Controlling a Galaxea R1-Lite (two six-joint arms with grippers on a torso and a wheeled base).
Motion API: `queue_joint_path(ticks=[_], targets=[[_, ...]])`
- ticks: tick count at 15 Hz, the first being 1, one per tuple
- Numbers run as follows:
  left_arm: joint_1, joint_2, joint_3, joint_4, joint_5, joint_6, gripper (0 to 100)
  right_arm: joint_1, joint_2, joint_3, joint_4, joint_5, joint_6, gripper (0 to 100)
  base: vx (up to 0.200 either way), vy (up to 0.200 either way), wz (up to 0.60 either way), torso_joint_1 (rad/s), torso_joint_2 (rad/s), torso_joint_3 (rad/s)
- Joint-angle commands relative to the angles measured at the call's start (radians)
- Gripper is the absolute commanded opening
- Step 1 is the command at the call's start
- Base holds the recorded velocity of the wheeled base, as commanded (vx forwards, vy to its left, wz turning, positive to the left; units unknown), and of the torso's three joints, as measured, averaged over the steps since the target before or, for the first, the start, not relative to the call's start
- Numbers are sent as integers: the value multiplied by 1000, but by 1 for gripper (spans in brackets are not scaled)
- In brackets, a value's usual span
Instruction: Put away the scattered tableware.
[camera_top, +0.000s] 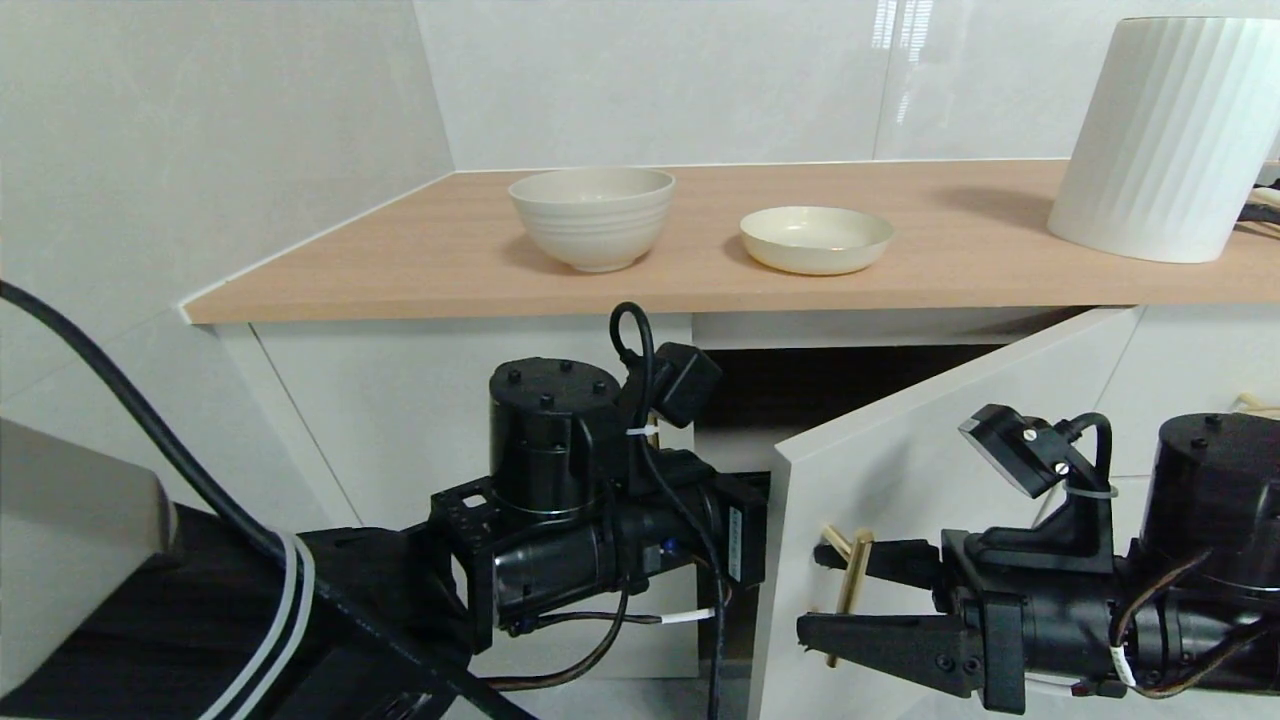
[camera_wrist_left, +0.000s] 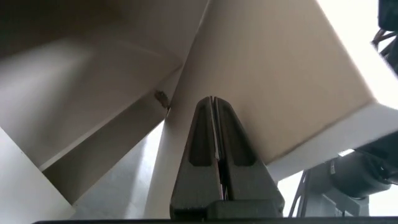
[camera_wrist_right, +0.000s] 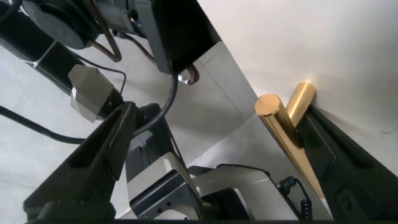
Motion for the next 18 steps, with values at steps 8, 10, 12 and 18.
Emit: queue_joint_path(ticks=[8,10,12,18], targets=[[-4,-9,2,-4,0,-1,0,-230,-166,-6,111,-19,-165,100,0,0,0,0,0,0],[-16,-13,2,-3,7,-1,0,-227,-267,-4,299,-98,-228,100,0,0,0,0,0,0],[-18,-12,0,-3,20,0,0,-187,-324,-8,400,-293,-289,100,0,0,0,0,0,0],[-24,-12,2,-4,37,0,0,-80,-461,-11,582,-396,-292,100,0,0,0,0,0,0]])
